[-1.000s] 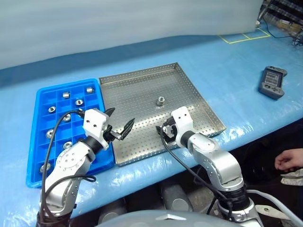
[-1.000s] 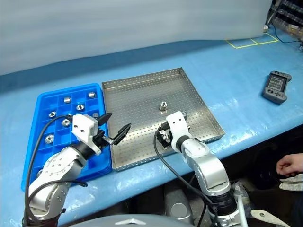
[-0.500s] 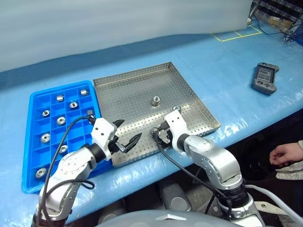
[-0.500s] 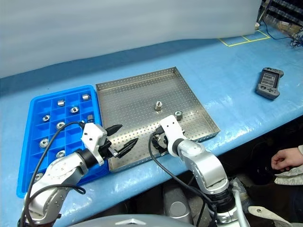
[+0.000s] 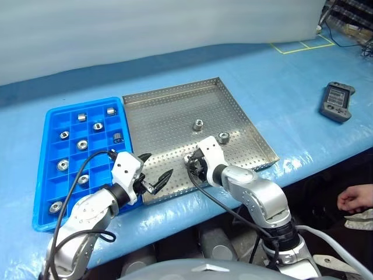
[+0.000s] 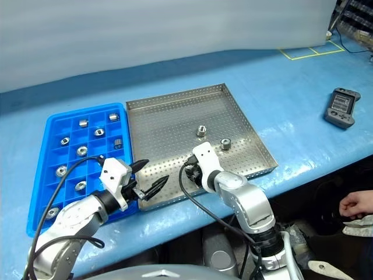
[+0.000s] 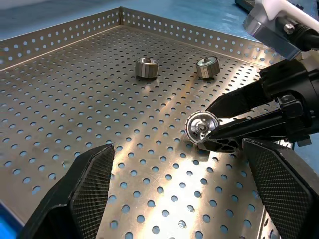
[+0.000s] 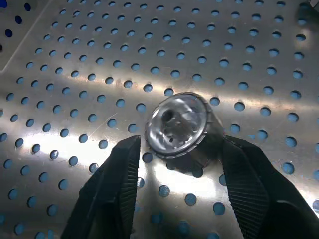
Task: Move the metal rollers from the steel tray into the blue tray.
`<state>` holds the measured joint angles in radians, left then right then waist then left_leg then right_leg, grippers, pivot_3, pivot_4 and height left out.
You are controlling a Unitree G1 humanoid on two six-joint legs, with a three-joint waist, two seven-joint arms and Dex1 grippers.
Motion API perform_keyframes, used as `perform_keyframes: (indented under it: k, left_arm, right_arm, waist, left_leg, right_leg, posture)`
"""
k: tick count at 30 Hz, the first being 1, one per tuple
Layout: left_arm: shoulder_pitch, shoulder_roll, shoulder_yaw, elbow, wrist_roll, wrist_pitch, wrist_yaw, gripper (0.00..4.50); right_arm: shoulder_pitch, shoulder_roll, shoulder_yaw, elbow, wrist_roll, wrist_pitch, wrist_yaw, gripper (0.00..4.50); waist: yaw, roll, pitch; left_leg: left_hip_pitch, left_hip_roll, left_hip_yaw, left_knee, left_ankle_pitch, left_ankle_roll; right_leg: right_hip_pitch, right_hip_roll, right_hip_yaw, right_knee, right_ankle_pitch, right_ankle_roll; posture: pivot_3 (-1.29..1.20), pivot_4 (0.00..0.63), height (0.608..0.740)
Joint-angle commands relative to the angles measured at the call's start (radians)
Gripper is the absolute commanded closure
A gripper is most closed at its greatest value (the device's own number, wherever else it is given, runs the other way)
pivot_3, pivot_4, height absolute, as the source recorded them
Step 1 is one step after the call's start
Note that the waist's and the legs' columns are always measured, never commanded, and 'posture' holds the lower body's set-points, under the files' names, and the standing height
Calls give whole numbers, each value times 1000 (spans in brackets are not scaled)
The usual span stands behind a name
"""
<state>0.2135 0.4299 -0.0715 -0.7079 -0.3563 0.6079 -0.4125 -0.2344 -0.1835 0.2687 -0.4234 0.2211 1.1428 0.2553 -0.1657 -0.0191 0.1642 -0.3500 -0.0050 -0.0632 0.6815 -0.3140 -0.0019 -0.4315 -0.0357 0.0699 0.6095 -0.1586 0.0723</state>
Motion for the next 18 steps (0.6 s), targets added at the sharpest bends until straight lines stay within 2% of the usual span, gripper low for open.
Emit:
perform_keyframes:
  k: [1, 5, 14, 18]
  left_arm:
    - [2, -3, 4, -55, -5, -8, 11, 0]
    - [6, -1, 8, -62, -12, -6, 14, 0]
    - [25, -1, 15, -71, -12, -11, 24, 0]
    - [36, -3, 20, -75, -11, -16, 28, 0]
  right_arm:
    - [-7, 6, -7, 5, 3, -17, -2, 3149]
    - [-8, 8, -11, 7, 0, -32, -6, 4472]
    - [-48, 36, -50, 18, -4, -130, -17, 4472]
    - [-73, 53, -54, -3, 18, -164, 10, 3279]
  waist:
    - [8, 0, 0]
    - [20, 0, 0]
    - [36, 3, 2]
    - [41, 4, 3]
  left_leg:
    - [0, 0, 0, 0, 0, 0]
    - [0, 0, 0, 0, 0, 0]
    - [0, 0, 1, 0, 0, 0]
    - [0, 0, 0, -1, 0, 0]
  right_leg:
    - [0, 0, 0, 0, 0, 0]
    - [0, 0, 0, 0, 0, 0]
    - [0, 0, 0, 0, -1, 0]
    - [-1, 0, 0, 0, -1, 0]
  posture:
    - [-100, 150, 740]
    - [-96, 150, 740]
    - [-71, 150, 740]
    - [-59, 150, 740]
